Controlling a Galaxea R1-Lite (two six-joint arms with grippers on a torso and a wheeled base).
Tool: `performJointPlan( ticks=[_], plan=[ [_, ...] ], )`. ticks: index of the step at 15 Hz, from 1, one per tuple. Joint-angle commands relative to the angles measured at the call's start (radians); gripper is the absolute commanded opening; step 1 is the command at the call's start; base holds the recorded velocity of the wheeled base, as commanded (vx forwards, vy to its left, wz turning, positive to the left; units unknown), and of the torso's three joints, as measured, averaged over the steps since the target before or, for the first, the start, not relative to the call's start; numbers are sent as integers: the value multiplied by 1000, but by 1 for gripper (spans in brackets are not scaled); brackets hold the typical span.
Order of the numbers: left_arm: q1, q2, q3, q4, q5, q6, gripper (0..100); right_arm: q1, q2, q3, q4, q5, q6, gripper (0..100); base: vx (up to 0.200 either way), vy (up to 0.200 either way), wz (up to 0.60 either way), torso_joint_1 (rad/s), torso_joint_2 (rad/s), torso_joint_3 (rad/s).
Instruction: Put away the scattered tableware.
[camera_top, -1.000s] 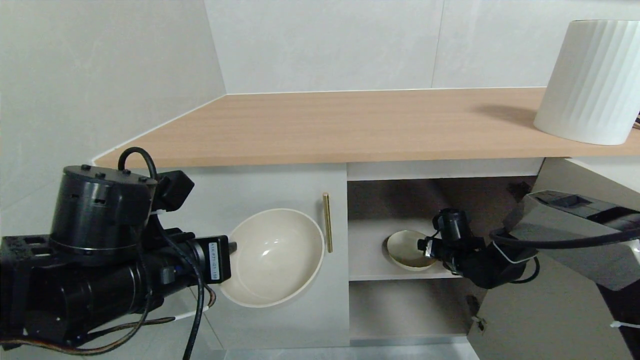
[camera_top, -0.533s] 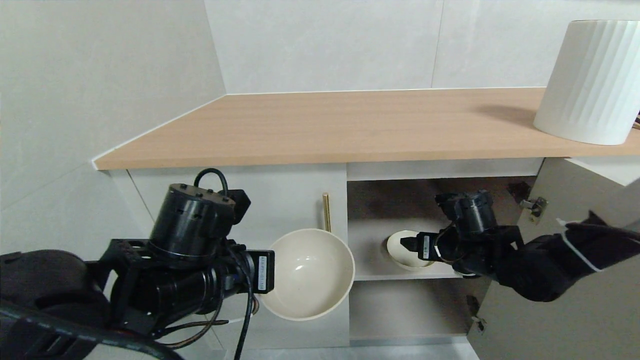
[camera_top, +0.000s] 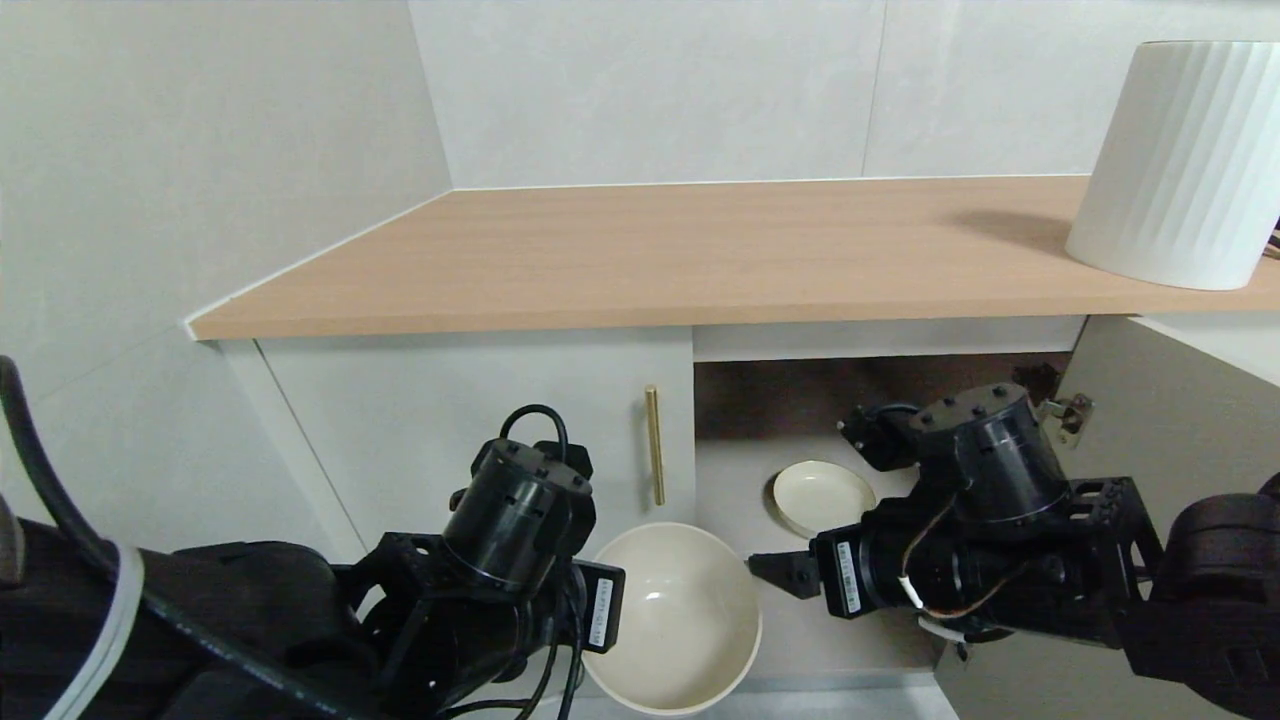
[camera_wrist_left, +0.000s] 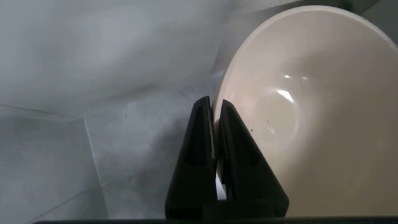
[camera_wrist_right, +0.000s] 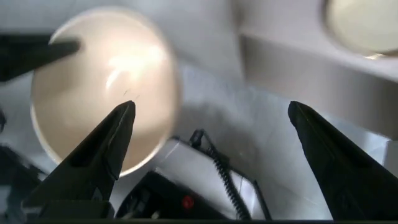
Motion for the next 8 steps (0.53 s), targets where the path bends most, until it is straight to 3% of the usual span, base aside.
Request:
performJointPlan(
  ticks=[1, 8],
  plan=[
    [-10, 10, 1, 0, 0, -1, 0, 37, 41, 9, -3, -4, 0, 100, 0, 0, 0, 0, 0, 0],
    [-37, -6, 6, 1, 40, -1, 0, 56, 100, 7, -7, -7, 3, 100, 0, 0, 0, 0, 0, 0]
  ],
)
